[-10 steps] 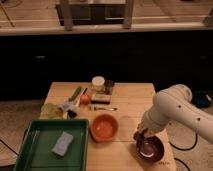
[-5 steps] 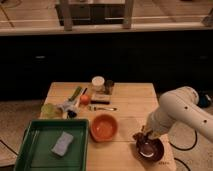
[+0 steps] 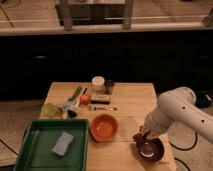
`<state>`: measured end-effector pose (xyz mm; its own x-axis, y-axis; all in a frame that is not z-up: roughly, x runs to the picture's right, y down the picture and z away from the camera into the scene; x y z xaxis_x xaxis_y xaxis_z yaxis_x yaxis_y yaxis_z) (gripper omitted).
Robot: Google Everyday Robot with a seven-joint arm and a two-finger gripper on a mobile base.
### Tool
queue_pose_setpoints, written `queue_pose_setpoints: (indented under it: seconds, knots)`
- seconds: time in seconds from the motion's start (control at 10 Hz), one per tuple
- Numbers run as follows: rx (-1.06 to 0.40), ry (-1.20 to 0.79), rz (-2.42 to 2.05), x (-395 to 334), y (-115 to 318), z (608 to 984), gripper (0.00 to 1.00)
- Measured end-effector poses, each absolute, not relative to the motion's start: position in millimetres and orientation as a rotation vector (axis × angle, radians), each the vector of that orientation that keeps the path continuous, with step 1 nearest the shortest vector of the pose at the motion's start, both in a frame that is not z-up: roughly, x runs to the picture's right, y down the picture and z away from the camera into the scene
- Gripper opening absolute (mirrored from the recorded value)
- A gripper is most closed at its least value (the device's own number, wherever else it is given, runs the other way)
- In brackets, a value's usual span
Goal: Place grapes in red bowl
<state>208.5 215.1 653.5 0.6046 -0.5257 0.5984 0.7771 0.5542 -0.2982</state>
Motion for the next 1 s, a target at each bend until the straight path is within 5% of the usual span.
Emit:
queue_pose_setpoints:
  seconds: [1.0]
  knots:
    - [-0.569,-0.505,-0.896,161.6,175.1,646.5,0.04]
